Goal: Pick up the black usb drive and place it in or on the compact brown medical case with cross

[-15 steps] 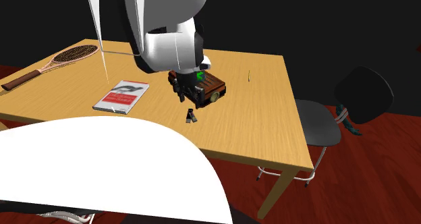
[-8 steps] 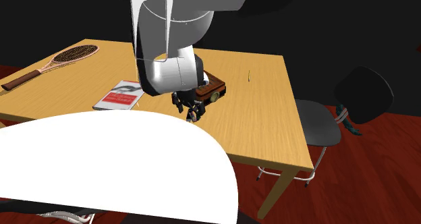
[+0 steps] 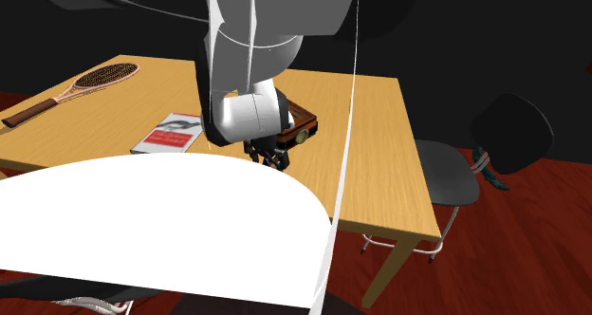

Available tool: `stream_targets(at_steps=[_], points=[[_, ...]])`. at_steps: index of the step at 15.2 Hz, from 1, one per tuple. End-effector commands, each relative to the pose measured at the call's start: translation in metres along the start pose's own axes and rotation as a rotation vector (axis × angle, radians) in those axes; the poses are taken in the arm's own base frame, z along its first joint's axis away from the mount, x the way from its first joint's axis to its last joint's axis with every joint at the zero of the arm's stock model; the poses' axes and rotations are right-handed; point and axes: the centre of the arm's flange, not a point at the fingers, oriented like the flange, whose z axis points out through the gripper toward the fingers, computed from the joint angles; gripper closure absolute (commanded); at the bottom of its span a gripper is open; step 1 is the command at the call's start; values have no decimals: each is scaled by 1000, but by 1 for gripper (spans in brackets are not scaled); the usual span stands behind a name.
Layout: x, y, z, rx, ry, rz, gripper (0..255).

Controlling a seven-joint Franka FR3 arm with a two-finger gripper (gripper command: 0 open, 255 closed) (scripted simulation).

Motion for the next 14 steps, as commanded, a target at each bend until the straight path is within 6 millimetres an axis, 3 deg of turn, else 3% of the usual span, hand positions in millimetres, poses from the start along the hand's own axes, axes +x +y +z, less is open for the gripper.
stream_targets(at_steps=[1,4,5,12,14], points=[[0,0,0,0,0,0,0],[0,0,0,0,0,0,0],[0,0,0,0,0,0,255],[-3,-8,-1,0,1,0,255],[0,0,0,0,0,0,255]])
